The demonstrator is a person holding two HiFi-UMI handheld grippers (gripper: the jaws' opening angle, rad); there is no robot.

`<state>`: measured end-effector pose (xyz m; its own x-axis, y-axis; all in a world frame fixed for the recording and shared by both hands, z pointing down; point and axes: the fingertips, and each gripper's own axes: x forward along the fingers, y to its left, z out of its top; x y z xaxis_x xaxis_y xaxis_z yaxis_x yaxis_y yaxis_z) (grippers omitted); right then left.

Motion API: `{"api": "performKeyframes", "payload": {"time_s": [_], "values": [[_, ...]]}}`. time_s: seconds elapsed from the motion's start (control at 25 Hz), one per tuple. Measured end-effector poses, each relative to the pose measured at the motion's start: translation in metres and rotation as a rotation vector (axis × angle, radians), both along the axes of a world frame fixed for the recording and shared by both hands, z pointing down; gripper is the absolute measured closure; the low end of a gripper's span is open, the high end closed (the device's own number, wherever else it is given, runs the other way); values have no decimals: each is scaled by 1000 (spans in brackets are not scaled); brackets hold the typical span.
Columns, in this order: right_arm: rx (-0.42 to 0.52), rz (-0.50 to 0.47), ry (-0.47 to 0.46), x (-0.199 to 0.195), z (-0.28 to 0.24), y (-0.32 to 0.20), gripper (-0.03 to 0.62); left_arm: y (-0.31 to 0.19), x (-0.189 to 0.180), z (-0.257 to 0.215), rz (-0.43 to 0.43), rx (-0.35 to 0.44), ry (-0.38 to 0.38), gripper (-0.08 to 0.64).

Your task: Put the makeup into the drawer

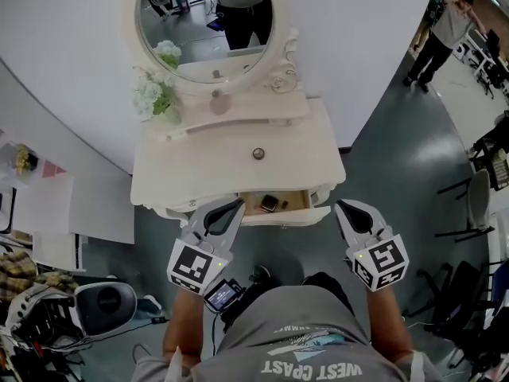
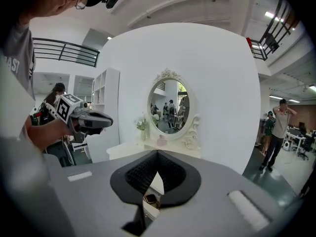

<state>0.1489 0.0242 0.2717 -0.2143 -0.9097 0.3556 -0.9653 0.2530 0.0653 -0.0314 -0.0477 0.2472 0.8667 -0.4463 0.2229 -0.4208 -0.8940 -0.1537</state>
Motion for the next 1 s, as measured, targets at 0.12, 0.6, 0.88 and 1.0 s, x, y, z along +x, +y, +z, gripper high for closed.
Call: {"api": "performKeyframes", "payload": {"time_s": [0.12, 0.6, 0.88, 1.0], "values": [[-14, -26, 10, -9, 4, -20, 591, -14, -11, 2, -21, -11, 3, 557], [-72, -208, -13, -18, 45, -119, 591, -61, -35, 27, -207, -55, -42, 557], [-122, -329, -6, -19, 68, -181, 591, -88, -34, 39, -336, -113, -42, 557], [-149, -360, -3, -18, 88, -205, 591, -97, -33, 53, -383, -166, -40, 557]]}}
